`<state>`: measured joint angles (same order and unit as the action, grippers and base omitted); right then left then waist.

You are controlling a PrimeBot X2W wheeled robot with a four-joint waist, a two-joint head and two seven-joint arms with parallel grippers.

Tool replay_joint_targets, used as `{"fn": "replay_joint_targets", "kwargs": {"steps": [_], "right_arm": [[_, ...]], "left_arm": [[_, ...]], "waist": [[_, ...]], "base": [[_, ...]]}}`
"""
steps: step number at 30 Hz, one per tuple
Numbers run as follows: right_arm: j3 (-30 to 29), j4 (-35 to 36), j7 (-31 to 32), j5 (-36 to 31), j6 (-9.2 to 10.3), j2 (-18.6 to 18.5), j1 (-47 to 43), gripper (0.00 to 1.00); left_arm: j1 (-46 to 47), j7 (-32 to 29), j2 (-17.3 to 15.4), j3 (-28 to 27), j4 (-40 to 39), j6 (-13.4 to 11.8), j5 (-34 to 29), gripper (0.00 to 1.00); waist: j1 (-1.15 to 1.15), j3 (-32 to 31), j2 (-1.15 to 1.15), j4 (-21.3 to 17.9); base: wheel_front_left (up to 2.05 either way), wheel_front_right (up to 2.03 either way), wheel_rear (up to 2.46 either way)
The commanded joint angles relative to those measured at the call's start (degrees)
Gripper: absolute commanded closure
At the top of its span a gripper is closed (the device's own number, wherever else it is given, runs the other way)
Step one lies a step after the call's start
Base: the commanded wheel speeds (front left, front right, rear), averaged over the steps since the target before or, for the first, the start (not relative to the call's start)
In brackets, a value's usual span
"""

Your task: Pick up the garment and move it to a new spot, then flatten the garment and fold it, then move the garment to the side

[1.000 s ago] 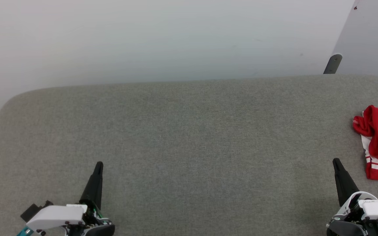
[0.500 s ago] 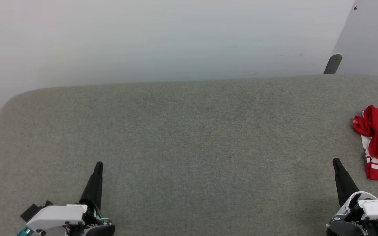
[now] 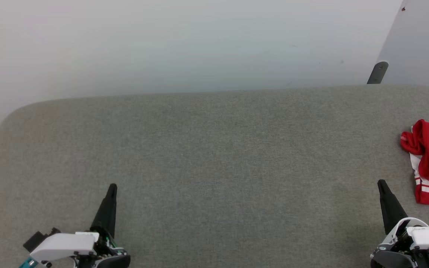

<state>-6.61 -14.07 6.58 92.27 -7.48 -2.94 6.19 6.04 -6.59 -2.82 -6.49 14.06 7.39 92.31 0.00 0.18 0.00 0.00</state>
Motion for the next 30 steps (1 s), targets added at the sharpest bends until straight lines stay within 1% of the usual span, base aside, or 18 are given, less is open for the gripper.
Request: {"fn": "replay_joint_targets", "kwargs": {"steps": [1, 30], "right_arm": [[0.0, 0.1, 0.1, 0.3, -0.02, 0.2, 0.2, 1.00], [0.0, 0.1, 0.1, 0.3, -0.02, 0.2, 0.2, 1.00]], "left_arm": [[0.5, -0.1, 0.0, -0.1, 0.0, 0.2, 0.2, 1.00], [0.5, -0.1, 0.0, -0.1, 0.0, 0.2, 0.2, 1.00]], "waist": [[0.00, 0.0, 0.00, 0.0], [0.00, 0.0, 0.00, 0.0]], "base": [[0.00, 0.00, 0.00], [0.00, 0.00, 0.00]]}}
